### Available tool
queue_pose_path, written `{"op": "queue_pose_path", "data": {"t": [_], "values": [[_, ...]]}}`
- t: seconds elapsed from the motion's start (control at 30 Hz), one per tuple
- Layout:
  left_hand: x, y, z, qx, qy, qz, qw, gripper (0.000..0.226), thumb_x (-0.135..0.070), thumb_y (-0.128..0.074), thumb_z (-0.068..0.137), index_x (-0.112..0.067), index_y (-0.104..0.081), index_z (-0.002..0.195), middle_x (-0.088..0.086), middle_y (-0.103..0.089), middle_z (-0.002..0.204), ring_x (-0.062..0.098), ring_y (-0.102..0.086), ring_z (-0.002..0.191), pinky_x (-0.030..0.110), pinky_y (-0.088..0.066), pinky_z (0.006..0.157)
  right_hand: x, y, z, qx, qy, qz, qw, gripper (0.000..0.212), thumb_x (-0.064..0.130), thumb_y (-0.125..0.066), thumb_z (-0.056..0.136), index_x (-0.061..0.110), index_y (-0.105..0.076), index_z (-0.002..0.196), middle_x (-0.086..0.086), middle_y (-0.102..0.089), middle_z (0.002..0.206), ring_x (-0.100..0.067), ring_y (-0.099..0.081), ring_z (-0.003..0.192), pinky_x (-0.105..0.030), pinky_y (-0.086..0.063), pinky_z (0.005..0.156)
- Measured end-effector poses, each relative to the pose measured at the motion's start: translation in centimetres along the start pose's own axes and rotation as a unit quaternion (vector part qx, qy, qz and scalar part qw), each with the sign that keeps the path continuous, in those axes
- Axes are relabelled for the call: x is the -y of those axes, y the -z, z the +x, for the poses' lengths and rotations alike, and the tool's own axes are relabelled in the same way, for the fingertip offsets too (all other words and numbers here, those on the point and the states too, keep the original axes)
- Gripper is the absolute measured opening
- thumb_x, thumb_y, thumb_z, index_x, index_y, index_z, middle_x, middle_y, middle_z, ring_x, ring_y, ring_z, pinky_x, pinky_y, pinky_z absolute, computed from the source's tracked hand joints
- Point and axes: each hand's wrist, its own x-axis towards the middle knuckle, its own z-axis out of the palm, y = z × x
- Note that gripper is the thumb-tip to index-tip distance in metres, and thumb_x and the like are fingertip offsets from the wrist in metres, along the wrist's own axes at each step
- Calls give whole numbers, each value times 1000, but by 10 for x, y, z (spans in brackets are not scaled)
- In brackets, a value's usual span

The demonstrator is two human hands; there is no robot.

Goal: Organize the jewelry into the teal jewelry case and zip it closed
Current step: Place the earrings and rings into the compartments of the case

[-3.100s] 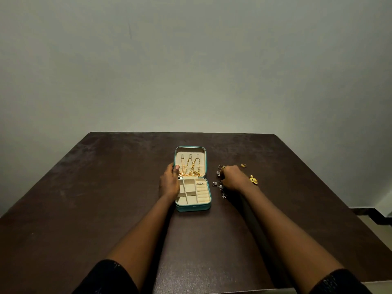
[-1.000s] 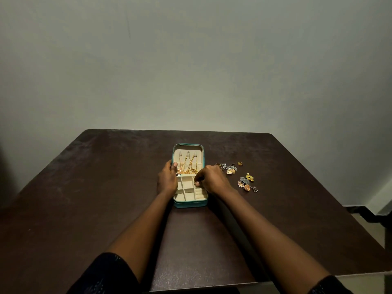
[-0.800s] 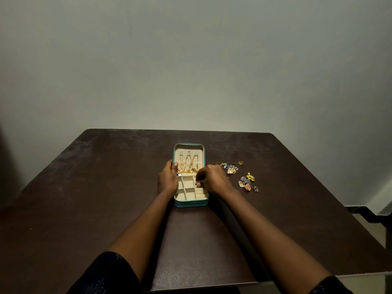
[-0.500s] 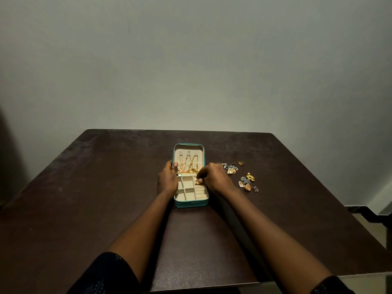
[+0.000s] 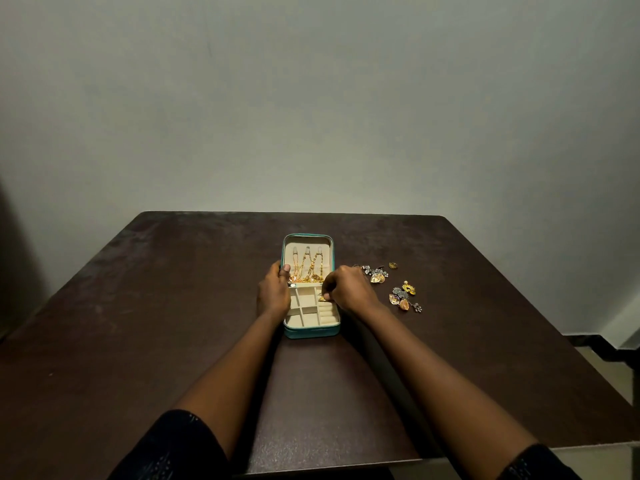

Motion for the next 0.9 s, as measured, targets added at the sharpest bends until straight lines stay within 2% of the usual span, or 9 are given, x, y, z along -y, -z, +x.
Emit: {"op": "queue_pose_path", "data": {"t": [0.17, 0.33, 0.53, 0.7, 0.83, 0.9], "values": [[0, -1, 1, 2, 10, 5, 1000, 38, -35, -33, 101, -16, -52, 128, 12, -63, 118, 31, -58, 106, 35, -44, 80, -1, 0, 0, -1, 3, 2, 1000, 15, 8, -73, 77, 9, -75, 93, -11, -73, 96, -21, -65, 93, -24, -45, 79], [-1, 0, 0, 4, 12, 6, 1000, 38, -34, -33, 101, -15, -51, 129, 12, -63, 119, 31, -59, 107, 35, -45, 81, -5, 0, 2, 7, -3, 32, 999, 15, 9, -73, 78, 7, -75, 93, -12, -73, 97, -19, -65, 92, -27, -49, 83], [-2, 1, -1, 5, 9, 5, 1000, 39, -34, -33, 101, -15, -50, 130, 11, -63, 119, 30, -59, 106, 33, -43, 78, -21, 15, 3, -7, -53, 96, 994, 16, 7, -71, 79, 4, -74, 95, -12, -73, 94, -10, -58, 72, -20, -43, 69], [-1, 1, 0, 8, 15, -3, 1000, 39, -34, -33, 101, -17, -49, 132, 12, -62, 121, 30, -58, 108, 37, -46, 84, -41, 28, 10, -62, -108, 135, 983, 10, 4, -71, 79, 4, -75, 89, -13, -73, 88, -6, -56, 57, -24, -49, 65], [-3, 1, -1, 7, 14, -3, 1000, 39, -33, -33, 101, -17, -48, 134, 11, -62, 121, 28, -59, 106, 33, -44, 78, -54, 41, 18, -112, -134, 158, 972, 9, 3, -72, 78, 2, -74, 87, -14, -71, 83, -15, -58, 64, -15, -45, 52], [-4, 2, -1, 8, 14, 0, 1000, 39, -33, -33, 101, -16, -48, 133, 11, -62, 120, 27, -59, 105, 32, -43, 77, -59, 45, 23, -128, -147, 160, 968, 10, 3, -73, 77, 2, -75, 87, -15, -72, 87, -15, -59, 70, -19, -49, 60]]}}
